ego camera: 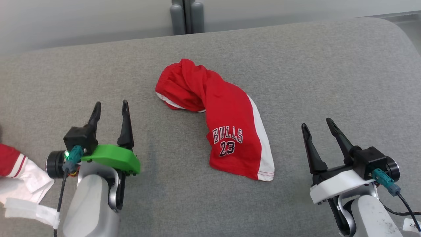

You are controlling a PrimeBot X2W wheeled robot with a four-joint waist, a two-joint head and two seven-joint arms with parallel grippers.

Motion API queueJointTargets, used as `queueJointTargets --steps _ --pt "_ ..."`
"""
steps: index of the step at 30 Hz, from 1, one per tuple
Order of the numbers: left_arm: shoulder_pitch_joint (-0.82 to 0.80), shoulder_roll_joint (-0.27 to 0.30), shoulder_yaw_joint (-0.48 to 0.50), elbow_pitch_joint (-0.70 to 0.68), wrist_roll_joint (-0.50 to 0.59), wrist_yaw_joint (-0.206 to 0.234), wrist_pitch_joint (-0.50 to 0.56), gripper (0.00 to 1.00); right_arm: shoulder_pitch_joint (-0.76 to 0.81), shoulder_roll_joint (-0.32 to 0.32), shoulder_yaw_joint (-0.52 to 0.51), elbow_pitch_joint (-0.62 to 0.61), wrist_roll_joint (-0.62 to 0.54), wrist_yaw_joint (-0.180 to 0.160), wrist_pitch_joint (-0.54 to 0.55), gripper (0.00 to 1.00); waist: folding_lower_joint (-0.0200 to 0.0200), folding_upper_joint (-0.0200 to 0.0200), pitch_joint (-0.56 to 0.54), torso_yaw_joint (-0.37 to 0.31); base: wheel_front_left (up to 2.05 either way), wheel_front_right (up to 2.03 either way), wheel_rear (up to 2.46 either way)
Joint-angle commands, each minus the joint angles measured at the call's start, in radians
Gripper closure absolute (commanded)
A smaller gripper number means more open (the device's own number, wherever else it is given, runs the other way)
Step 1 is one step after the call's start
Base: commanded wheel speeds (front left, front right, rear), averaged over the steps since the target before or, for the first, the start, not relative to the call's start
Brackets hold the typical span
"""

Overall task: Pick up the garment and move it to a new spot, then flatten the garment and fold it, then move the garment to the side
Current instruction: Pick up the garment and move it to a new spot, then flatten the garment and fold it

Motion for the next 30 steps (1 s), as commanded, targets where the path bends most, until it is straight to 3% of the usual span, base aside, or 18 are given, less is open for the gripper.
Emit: queueJointTargets --steps 1,12,20,30 --pt "0.033 0.004 0.001 -0.008 -0.011 0.013 0.000 0.00 0.017 -0.002 -0.005 0.002 0.006 -0.001 -0.001 0.00 0.0000 -0.0001 -0.031 -0.055 0.00 0.00 0.00" --pt "0.275 0.004 0.009 -0.118 -0.023 0.076 0.000 0.00 0.064 -0.002 -0.027 0.014 0.011 -0.001 -0.001 0.00 0.0000 -0.0001 -0.077 -0.033 0.00 0.00 0.00" --pt "0.414 0.004 -0.008 -0.204 -0.025 0.086 0.000 0.00 0.076 -0.002 -0.021 0.031 0.017 -0.001 -0.001 0.00 0.0000 -0.0001 -0.098 0.003 0.00 0.00 0.00" --pt "0.454 0.004 -0.047 -0.261 -0.035 0.097 0.000 0.00 0.078 -0.002 -0.011 0.042 0.020 -0.001 -0.001 0.00 0.0000 -0.0001 -0.103 0.014 0.00 0.00 0.00"
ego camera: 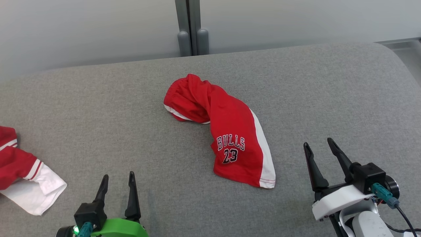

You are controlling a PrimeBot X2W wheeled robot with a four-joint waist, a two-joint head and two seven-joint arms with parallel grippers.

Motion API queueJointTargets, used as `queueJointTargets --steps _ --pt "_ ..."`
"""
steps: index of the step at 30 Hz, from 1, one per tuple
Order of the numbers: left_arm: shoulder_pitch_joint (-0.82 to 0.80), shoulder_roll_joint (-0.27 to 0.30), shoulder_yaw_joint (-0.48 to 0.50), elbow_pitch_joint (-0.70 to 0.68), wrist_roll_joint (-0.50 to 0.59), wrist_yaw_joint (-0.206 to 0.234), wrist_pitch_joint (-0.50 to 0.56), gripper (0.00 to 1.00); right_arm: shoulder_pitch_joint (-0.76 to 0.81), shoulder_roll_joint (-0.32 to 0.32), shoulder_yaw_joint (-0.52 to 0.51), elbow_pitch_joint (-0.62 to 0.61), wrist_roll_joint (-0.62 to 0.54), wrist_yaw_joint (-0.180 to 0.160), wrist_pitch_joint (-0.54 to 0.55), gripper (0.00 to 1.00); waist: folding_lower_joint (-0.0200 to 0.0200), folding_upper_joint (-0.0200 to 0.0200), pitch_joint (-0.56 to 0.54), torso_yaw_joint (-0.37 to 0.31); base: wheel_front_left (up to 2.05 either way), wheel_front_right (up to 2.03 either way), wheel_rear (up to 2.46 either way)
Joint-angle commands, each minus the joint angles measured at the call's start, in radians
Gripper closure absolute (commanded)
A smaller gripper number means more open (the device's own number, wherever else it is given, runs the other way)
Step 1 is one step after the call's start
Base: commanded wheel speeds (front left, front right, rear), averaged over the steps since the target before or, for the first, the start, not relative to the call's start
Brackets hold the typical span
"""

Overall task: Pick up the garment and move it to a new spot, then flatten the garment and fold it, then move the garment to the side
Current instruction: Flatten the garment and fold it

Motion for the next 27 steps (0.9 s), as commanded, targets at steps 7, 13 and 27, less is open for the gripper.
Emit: queueJointTargets --steps 7,13,27 --pt "-0.005 0.005 -0.009 -0.009 -0.003 0.002 0.000 0.00 0.002 -0.003 -0.003 0.005 0.000 -0.001 -0.001 0.00 0.0000 -0.0001 0.018 0.012 0.00 0.00 0.00" --pt "-0.019 0.005 -0.021 -0.025 0.000 -0.008 0.000 0.00 -0.007 -0.003 0.001 0.010 -0.001 -0.001 -0.001 0.00 0.0000 -0.0001 0.029 0.027 0.00 0.00 0.00" --pt "-0.052 0.005 -0.082 0.005 -0.041 0.009 0.000 0.00 -0.023 -0.003 0.123 0.153 0.007 -0.001 -0.001 0.00 0.0000 -0.0001 0.061 0.065 0.00 0.00 0.00"
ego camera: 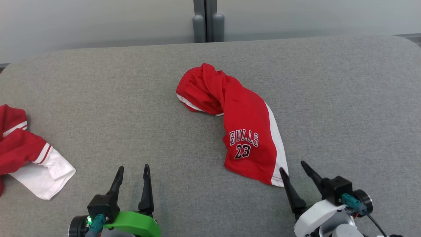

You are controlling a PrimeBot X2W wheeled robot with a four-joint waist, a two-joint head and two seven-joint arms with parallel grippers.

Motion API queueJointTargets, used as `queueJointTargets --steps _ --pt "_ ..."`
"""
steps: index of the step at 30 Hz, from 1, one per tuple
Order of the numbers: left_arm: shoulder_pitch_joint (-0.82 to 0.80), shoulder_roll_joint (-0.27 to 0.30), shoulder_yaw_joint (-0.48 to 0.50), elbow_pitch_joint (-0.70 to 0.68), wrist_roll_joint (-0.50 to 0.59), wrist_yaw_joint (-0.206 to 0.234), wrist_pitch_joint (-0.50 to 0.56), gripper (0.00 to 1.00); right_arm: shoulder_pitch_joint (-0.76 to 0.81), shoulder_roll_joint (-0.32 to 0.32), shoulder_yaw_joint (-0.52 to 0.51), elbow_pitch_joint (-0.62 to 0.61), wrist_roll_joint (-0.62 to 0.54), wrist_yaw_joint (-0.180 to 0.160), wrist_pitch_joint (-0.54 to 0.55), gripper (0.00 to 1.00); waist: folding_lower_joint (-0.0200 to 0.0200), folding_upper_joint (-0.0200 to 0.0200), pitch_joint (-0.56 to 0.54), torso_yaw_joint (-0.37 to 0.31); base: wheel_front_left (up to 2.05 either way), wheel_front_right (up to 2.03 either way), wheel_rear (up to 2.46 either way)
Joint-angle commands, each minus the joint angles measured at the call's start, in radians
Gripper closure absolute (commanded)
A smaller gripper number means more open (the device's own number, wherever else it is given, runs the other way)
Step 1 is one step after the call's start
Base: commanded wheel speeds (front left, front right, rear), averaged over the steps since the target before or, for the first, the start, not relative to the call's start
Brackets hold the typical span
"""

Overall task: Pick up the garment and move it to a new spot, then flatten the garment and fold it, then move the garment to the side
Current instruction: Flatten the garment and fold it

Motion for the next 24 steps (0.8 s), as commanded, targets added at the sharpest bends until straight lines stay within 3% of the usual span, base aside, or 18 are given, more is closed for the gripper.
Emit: queueJointTargets --steps 1,4,5,6,7,12,17,24 --pt "-0.015 0.004 -0.003 0.004 -0.007 0.003 0.000 0.00 -0.017 -0.004 0.012 0.035 0.002 -0.001 -0.001 0.00 0.0000 -0.0001 0.006 0.007 0.00 0.00 0.00" --pt "-0.024 0.004 -0.015 0.005 -0.008 0.004 0.000 0.00 -0.042 -0.003 0.039 0.108 0.013 -0.001 -0.001 0.00 0.0000 -0.0001 0.012 0.015 0.00 0.00 0.00" --pt "-0.028 0.004 -0.019 0.005 -0.008 0.004 0.000 0.00 -0.050 -0.004 0.045 0.131 0.016 -0.001 -0.001 0.11 0.0000 -0.0001 0.015 0.018 0.00 0.00 0.00" --pt "-0.030 0.004 -0.021 0.006 -0.008 0.005 0.000 0.00 -0.057 -0.004 0.050 0.148 0.020 -0.001 -0.001 0.67 0.0000 -0.0001 0.016 0.020 0.00 0.00 0.00" --pt "-0.031 0.004 -0.024 0.007 -0.008 0.005 0.000 0.00 -0.066 -0.004 0.057 0.161 0.023 -0.001 -0.001 1.00 0.0000 -0.0001 0.018 0.024 0.00 0.00 0.00" --pt "-0.037 0.004 -0.028 0.011 -0.013 0.009 0.000 0.00 -0.110 -0.011 -0.012 0.111 0.029 -0.001 -0.001 1.00 0.0000 -0.0001 0.023 0.036 0.00 0.00 0.00" --pt "-0.035 0.004 -0.028 0.019 -0.019 0.010 0.000 0.00 -0.190 -0.051 -0.074 -0.054 0.010 -0.001 -0.001 1.00 0.0000 -0.0001 0.014 0.047 0.00 0.00 0.00" --pt "-0.029 0.004 -0.048 0.023 -0.041 0.015 0.000 0.00 -0.398 -0.132 0.006 -0.200 0.036 -0.001 0.000 1.00 0.0000 -0.0001 -0.007 0.083 0.00 0.00 0.00"
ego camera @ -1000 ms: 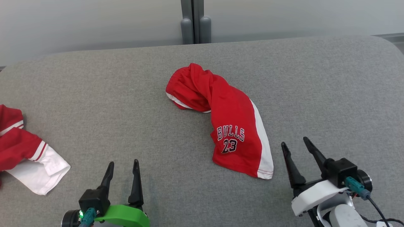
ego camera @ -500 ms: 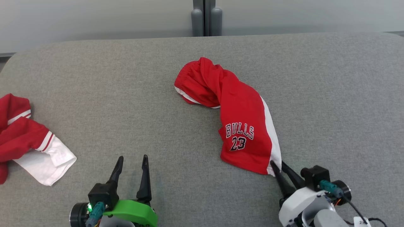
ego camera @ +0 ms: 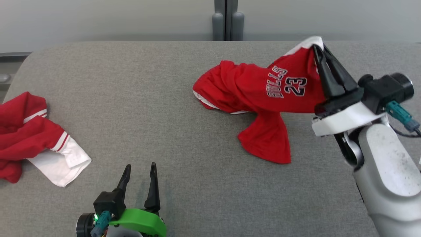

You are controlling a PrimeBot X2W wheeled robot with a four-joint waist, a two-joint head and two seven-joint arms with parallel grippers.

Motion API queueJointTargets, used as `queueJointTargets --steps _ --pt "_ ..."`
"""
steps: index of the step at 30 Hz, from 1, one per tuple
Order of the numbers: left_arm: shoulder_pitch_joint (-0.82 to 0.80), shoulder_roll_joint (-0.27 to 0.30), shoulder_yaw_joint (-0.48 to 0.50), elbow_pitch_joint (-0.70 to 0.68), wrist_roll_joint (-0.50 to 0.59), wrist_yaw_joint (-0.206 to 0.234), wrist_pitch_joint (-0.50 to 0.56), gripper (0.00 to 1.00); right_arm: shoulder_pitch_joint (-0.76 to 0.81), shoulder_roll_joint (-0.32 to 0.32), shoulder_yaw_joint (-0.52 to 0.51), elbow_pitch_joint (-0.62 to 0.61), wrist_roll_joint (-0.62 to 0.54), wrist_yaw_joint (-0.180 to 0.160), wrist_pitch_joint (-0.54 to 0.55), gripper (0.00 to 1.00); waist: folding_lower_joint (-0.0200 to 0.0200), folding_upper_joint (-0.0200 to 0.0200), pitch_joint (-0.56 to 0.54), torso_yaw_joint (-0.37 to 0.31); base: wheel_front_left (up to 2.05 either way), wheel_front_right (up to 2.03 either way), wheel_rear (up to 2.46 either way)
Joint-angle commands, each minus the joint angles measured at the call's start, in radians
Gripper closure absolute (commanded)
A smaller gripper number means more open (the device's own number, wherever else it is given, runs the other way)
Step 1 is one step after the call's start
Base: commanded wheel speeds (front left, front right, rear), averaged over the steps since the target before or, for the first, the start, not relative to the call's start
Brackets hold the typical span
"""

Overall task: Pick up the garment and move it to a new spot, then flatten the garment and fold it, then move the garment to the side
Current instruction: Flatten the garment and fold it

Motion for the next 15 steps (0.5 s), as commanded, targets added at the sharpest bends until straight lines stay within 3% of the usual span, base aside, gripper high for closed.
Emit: queueJointTargets --steps 1,5,10,15 --pt "-0.001 0.004 -0.003 0.002 -0.006 0.004 0.000 0.00 -0.044 -0.012 0.032 -0.014 0.011 -0.001 -0.001 1.00 0.0000 -0.0001 -0.012 0.020 0.00 0.00 0.00" --pt "0.012 0.004 -0.006 0.007 -0.018 0.009 0.000 0.00 -0.189 -0.030 0.152 -0.030 0.035 -0.001 -0.001 1.00 0.0000 -0.0001 -0.022 0.048 0.00 0.00 0.00" --pt "0.024 0.004 -0.010 0.014 -0.023 0.006 0.000 0.00 -0.377 0.000 0.301 -0.010 0.074 -0.001 -0.001 1.00 0.0000 -0.0001 -0.026 0.080 0.00 0.00 0.00" --pt "0.031 0.004 -0.016 0.017 -0.032 0.011 0.000 0.00 -0.510 0.027 0.305 0.016 0.100 -0.001 -0.001 1.00 0.0000 -0.0001 -0.022 0.104 0.00 0.00 0.00"
